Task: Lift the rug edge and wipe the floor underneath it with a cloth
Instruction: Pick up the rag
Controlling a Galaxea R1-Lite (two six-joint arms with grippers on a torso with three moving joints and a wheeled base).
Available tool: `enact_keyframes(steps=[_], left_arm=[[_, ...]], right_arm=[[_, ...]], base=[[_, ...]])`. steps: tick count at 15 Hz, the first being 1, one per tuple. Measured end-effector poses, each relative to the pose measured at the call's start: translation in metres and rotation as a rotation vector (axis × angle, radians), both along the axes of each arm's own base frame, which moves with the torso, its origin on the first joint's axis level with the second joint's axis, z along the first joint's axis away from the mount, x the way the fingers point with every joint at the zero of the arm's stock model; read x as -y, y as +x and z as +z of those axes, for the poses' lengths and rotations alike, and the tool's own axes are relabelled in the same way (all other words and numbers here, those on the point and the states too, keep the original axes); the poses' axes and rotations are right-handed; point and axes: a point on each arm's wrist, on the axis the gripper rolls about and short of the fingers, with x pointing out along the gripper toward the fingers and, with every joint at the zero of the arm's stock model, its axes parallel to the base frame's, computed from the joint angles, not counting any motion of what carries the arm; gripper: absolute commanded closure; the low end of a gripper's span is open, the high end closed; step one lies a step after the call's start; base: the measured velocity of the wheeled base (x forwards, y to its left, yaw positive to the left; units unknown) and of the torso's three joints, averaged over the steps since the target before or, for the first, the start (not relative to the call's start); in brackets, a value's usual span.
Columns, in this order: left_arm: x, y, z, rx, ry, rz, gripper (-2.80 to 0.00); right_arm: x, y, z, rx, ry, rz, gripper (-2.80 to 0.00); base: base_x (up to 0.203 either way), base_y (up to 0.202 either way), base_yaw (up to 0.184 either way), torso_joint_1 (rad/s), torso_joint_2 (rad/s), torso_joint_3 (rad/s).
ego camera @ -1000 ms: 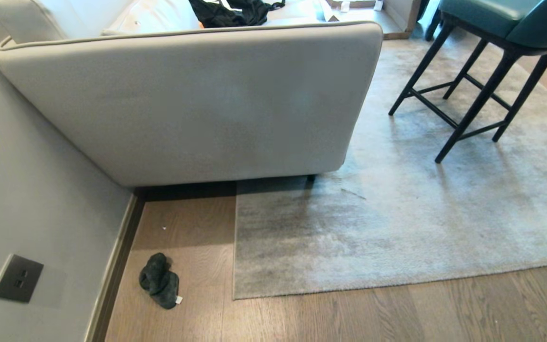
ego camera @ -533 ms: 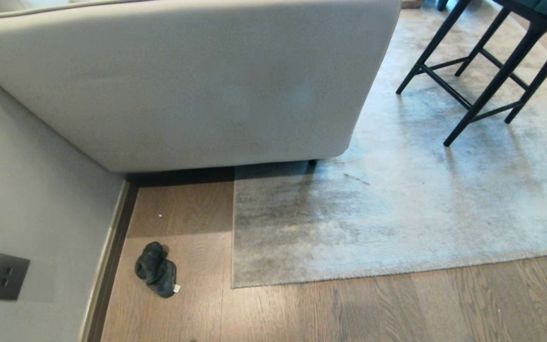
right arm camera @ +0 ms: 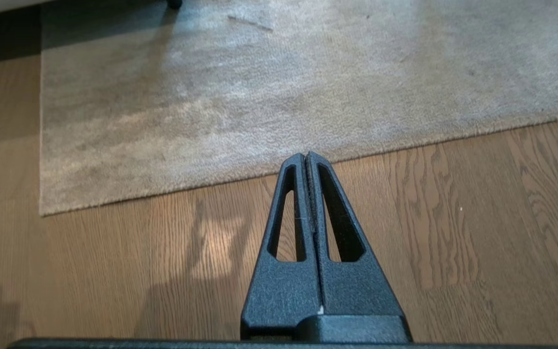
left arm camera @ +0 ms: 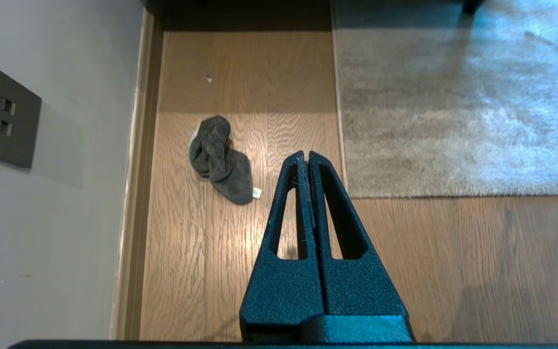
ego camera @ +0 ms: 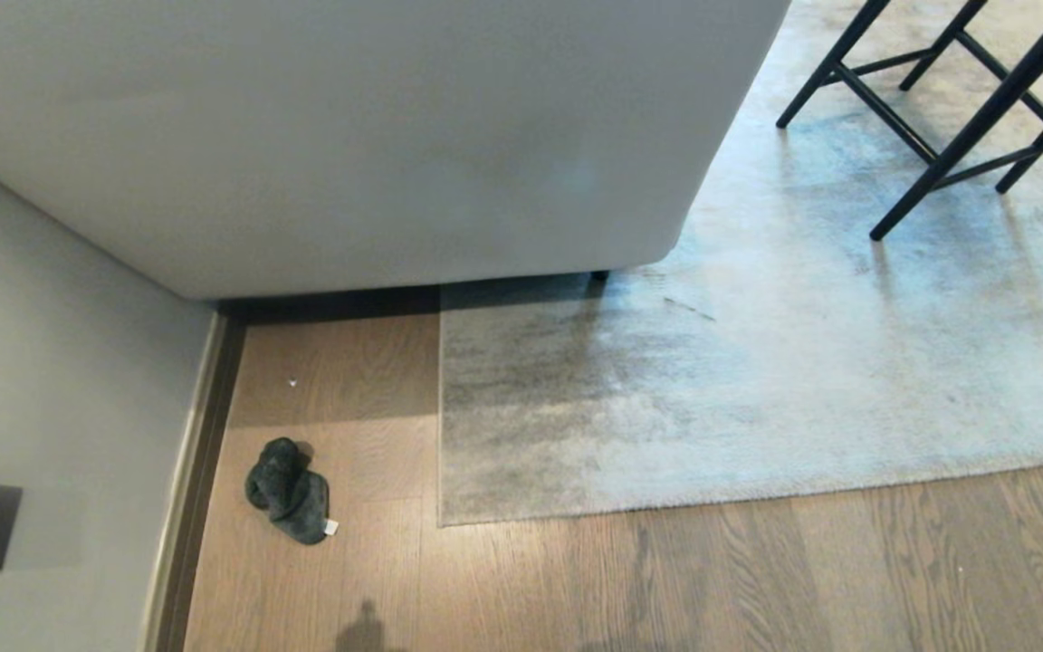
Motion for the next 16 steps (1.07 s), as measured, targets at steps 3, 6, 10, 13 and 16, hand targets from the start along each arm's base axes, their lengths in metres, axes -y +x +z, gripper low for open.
enact_keyframes(steps=[3,6,10,13,16], left_arm=[[0.0000,0.0000,0.0002,0.002,0.001,0.001,0.00],[0.0000,0.0001,-0.0002,0.001,0.001,0.002,0.00],[0.0000,0.0001,-0.0002,0.001,0.001,0.000,0.00],[0.0000,0.0001,-0.0002,0.001,0.002,0.000,0.00],[0.0000,0.0001,-0.0002,0.001,0.002,0.000,0.00]], right_arm=[[0.0000,0.0001,-0.0002,-0.001,0.000,0.000,0.00],[0.0000,0.0000,-0.0001,0.000,0.000,0.000,0.00],[0.0000,0.0000,0.0000,0.000,0.000,0.000,0.00],[0.0000,0.0000,0.0001,0.000,0.000,0.000,0.00],[0.0000,0.0000,0.0001,0.000,0.000,0.000,0.00]], base=[[0.000,0.000,0.000,0.002,0.00,-0.195],[0.000,0.000,0.000,-0.002,0.00,-0.198],[0.000,0.000,0.000,0.004,0.00,-0.196],[0.000,0.000,0.000,0.001,0.00,-0.196],[0.000,0.000,0.000,0.004,0.00,-0.198]])
